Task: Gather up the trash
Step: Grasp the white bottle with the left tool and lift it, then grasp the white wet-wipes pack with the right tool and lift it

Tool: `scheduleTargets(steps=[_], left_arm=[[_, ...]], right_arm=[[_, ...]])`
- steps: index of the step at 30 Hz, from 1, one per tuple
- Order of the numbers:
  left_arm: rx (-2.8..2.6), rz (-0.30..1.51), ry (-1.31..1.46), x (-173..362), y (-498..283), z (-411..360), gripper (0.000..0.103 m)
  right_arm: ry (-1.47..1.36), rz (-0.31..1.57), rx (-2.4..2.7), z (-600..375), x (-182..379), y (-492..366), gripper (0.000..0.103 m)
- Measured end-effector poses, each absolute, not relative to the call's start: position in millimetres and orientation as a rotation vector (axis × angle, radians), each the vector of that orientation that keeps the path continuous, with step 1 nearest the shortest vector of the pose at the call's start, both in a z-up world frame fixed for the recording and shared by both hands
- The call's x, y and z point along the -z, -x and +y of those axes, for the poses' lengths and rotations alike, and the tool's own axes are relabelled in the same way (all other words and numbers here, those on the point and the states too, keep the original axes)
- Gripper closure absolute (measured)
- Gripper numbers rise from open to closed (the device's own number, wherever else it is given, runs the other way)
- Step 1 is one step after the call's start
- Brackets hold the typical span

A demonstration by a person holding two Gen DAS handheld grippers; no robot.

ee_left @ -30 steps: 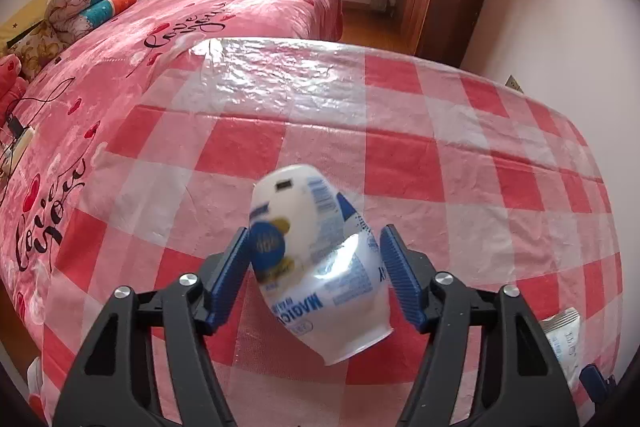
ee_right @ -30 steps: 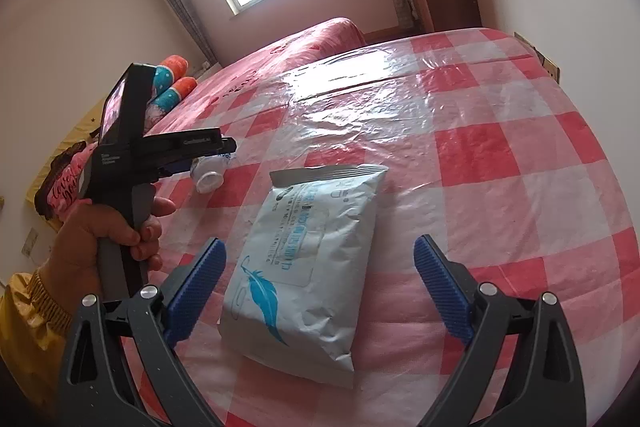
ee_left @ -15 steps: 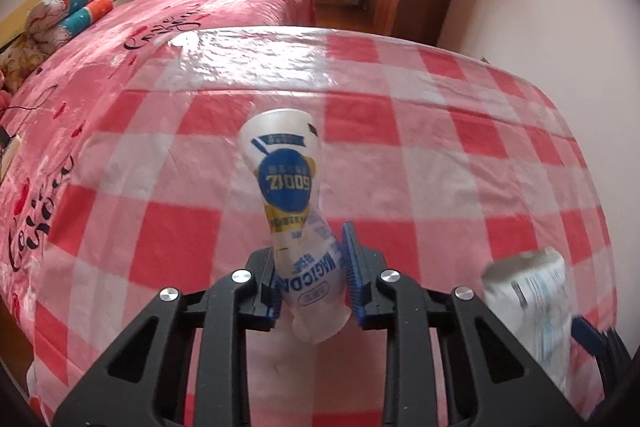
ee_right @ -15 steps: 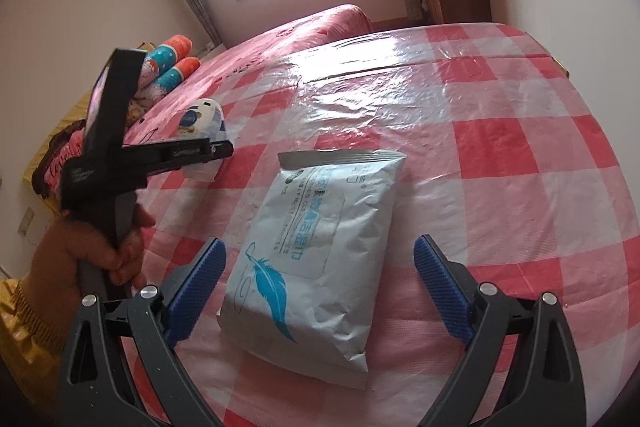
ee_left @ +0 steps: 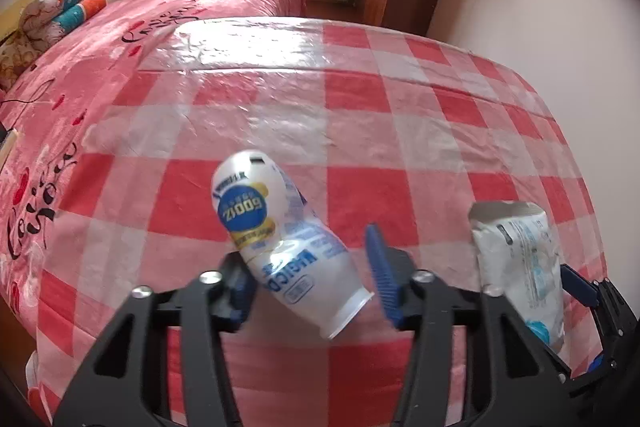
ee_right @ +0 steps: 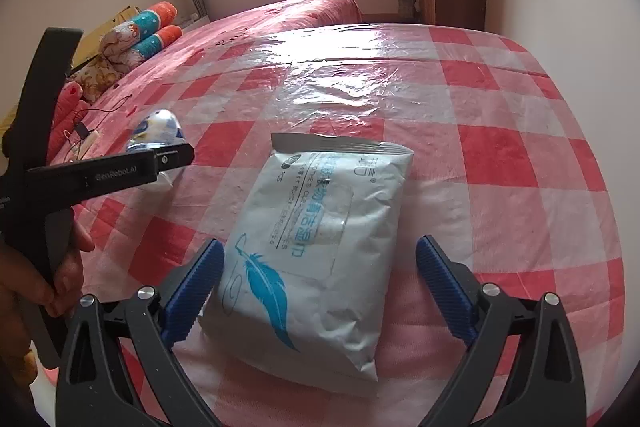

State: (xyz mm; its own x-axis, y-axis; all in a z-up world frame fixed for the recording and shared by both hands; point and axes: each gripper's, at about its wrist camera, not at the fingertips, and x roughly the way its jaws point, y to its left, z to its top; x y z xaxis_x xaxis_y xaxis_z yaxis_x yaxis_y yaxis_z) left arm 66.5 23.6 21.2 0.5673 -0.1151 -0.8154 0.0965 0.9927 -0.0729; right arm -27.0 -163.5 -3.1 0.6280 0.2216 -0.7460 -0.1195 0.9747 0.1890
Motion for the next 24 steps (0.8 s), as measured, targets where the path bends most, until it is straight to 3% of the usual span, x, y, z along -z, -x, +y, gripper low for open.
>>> scheduleTargets(steps=[2,9,13,15,18,24], left_arm=[[0.111,0.950,0.004,-22,-70,25,0.041],[0.067,0.963,-0.021,-14,-83,31,0.043],[0.057,0.943,-0.038,-13,-82,28,0.055],[0.056,0.937,-0.030,-13,-82,29,0.057],[0.052,0.924,-0.029,-13,-79,31,0.067],[0.104,0.923,0.016,-15,-67,38,0.074]], right_arm=[[-0.114,0.874,-0.187,-161,3,26,0.006],[-0.048,0.897,-0.169,-149,5,17,0.004],[-0.017,0.905,-0.169,-144,6,15,0.005],[-0.005,0.905,-0.169,-143,7,15,0.006],[0.006,0.894,-0.170,-141,6,17,0.014],[0.006,0.879,-0.191,-140,4,19,0.022]])
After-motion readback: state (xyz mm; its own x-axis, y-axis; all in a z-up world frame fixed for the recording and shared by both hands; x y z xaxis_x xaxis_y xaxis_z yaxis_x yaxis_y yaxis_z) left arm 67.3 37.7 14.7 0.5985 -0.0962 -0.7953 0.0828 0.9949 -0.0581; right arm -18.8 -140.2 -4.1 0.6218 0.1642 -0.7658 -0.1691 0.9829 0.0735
